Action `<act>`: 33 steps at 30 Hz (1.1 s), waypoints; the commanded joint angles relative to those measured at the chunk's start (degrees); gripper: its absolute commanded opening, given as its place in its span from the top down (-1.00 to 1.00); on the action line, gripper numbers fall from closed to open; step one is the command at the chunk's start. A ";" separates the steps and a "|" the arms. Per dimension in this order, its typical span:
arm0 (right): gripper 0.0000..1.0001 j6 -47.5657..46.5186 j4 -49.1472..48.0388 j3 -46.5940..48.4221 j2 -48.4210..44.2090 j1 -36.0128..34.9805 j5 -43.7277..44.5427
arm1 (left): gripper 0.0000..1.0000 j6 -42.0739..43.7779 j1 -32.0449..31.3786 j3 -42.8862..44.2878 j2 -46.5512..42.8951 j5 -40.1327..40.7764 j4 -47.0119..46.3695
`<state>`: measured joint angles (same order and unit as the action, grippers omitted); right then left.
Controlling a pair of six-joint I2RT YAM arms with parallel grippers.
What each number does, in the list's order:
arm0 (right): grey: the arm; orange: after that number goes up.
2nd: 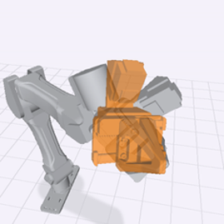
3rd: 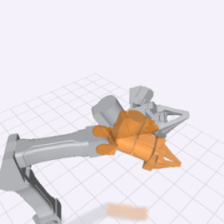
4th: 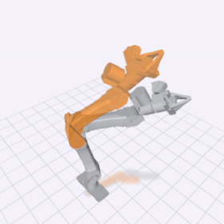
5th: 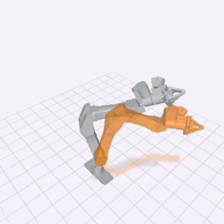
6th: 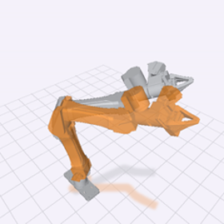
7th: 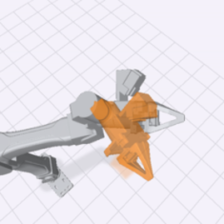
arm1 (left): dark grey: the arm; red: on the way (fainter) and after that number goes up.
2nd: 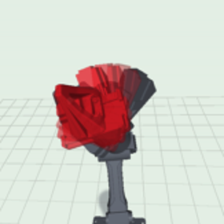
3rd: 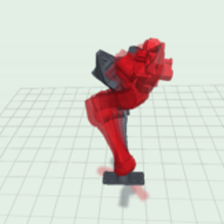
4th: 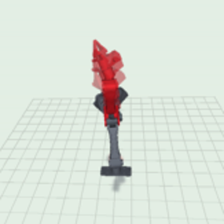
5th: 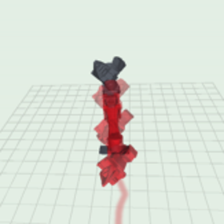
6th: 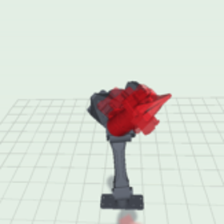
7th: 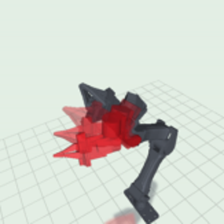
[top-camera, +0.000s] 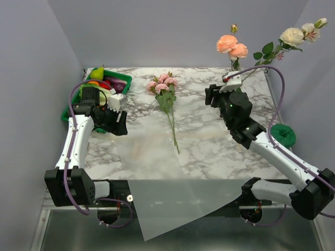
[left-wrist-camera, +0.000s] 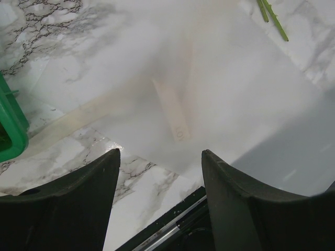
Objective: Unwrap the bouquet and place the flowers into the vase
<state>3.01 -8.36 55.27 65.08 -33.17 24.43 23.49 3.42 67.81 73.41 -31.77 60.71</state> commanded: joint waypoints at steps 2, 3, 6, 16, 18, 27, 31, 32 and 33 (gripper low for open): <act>-0.25 4.02 3.61 1.24 6.09 -3.66 -7.97 | -0.44 -0.81 0.45 0.83 -0.02 -1.81 0.20; -0.25 4.72 4.40 2.29 7.94 -3.66 -9.64 | -0.45 -0.81 0.45 0.74 -0.28 -1.63 0.29; -0.21 6.83 12.47 10.89 17.86 -3.66 -13.78 | -0.45 -0.63 0.45 0.48 -0.81 -1.28 0.20; -0.10 8.95 29.26 33.67 44.14 -3.66 -17.74 | -0.44 -0.19 0.45 0.04 -1.07 -0.58 0.29; -0.10 9.04 30.77 37.26 46.62 -3.66 -18.18 | -0.44 -0.02 0.53 0.04 -1.07 -0.49 0.29; -0.05 10.18 39.21 48.88 59.81 -3.66 -17.48 | -0.45 0.24 0.53 -0.57 -0.37 -0.58 -0.41; -0.04 10.62 40.61 50.55 62.36 -3.66 -16.78 | -0.45 0.60 0.71 -0.84 -0.19 -0.40 -0.68; -0.04 10.70 40.79 51.16 62.71 -3.66 -16.69 | -0.45 0.77 0.80 -0.93 -0.19 -0.49 -0.59; -0.04 10.62 40.97 51.34 63.15 -3.66 -16.69 | -0.45 0.77 0.80 -1.10 -0.28 -0.40 -0.59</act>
<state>12.67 28.75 104.07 125.84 -36.75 7.57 23.20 3.53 67.68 73.41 -31.94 60.53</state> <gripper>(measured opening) 0.521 0.723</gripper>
